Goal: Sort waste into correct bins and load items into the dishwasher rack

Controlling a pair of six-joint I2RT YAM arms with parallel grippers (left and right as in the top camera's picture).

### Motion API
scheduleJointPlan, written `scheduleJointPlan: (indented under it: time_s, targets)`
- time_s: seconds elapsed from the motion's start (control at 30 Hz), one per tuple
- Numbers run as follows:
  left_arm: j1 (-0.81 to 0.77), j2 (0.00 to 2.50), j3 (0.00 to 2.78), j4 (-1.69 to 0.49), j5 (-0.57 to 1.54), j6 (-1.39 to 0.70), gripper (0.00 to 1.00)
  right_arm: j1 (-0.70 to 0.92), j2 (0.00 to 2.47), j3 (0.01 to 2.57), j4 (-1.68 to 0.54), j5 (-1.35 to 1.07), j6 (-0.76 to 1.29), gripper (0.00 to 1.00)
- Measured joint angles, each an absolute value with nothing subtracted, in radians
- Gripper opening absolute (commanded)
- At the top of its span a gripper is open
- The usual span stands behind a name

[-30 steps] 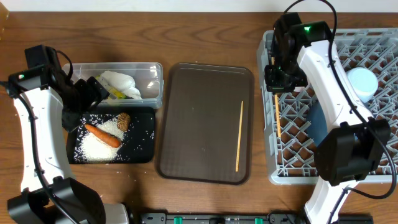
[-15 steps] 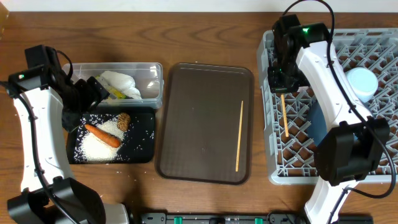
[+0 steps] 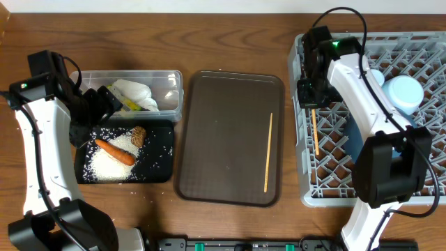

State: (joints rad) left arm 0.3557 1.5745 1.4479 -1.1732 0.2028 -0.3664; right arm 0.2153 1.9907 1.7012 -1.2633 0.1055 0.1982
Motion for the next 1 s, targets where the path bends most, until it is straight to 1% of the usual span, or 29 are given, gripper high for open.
scheduleJointPlan:
  time_s: [0.23, 0.27, 0.33, 0.43, 0.47, 0.7, 0.83, 1.0]
  targets:
    - [0.356, 1.575, 1.448, -1.174, 0.203, -0.366, 0.98, 0.215, 1.991, 1.652, -1.192, 0.105, 0.198, 0.01]
    - [0.356, 1.575, 1.448, -1.173, 0.203, -0.366, 0.98, 0.215, 1.991, 1.649, -1.191, 0.105, 0.198, 0.03]
    - [0.355, 1.575, 1.448, -1.174, 0.203, -0.366, 0.98, 0.215, 1.991, 1.648, -1.191, 0.105, 0.204, 0.16]
    - [0.356, 1.575, 1.448, -1.174, 0.203, -0.366, 0.98, 0.215, 1.991, 1.648, -1.19, 0.106, 0.208, 0.25]
    - [0.356, 1.575, 1.448, -1.173, 0.203, -0.366, 0.98, 0.215, 1.991, 1.648, -1.192, 0.107, 0.208, 0.27]
    - [0.356, 1.575, 1.448, -1.174, 0.203, -0.366, 0.98, 0.215, 1.992, 1.668, -1.254, 0.112, 0.205, 0.28]
    - [0.356, 1.575, 1.448, -1.174, 0.203, -0.366, 0.98, 0.216, 1.995, 1.774, -1.36, 0.085, 0.205, 0.31]
    - [0.356, 1.575, 1.448, -1.173, 0.203, -0.366, 0.98, 0.231, 1.995, 1.94, -1.448, -0.043, 0.205, 0.32]
